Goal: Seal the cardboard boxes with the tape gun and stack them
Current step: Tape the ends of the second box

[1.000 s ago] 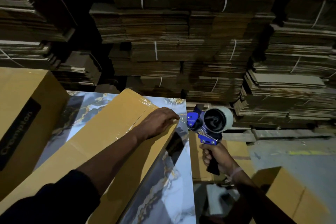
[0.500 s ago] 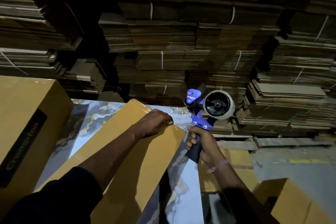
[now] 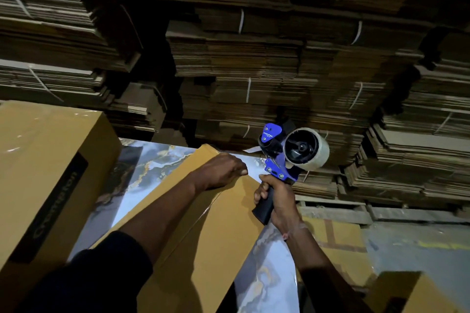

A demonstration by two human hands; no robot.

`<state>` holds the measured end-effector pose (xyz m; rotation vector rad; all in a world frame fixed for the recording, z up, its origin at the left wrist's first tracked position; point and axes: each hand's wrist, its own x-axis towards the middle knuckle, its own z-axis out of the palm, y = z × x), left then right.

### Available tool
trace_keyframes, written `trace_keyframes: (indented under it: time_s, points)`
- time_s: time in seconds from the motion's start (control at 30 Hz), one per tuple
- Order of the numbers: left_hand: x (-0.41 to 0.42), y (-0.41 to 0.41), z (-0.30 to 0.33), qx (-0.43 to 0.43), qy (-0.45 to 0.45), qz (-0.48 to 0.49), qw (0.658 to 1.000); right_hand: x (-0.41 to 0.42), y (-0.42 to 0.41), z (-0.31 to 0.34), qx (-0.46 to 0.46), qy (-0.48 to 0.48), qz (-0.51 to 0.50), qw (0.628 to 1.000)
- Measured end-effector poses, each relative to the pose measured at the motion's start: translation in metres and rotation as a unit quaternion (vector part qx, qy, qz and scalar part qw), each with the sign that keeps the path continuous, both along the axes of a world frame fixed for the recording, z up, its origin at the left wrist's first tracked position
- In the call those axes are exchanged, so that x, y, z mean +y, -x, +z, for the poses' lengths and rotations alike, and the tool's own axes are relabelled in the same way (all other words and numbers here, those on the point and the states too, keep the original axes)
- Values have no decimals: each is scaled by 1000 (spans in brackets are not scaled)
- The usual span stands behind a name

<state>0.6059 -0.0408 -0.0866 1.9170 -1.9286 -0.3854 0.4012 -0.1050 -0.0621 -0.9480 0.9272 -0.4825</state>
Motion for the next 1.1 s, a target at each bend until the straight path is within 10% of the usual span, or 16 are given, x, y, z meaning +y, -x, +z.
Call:
trace_keyframes:
  time_s: [0.2, 0.7, 1.1]
  points:
    - [9, -49, -1, -25, 1, 65, 998, 2, -3, 2, 8, 3, -9, 1000]
    - [46, -71, 3, 249, -124, 278, 919, 3, -4, 3, 25, 5, -16, 1000]
    - [116, -14, -3, -46, -48, 362, 930, 8, -4, 8, 15, 6, -4, 1000]
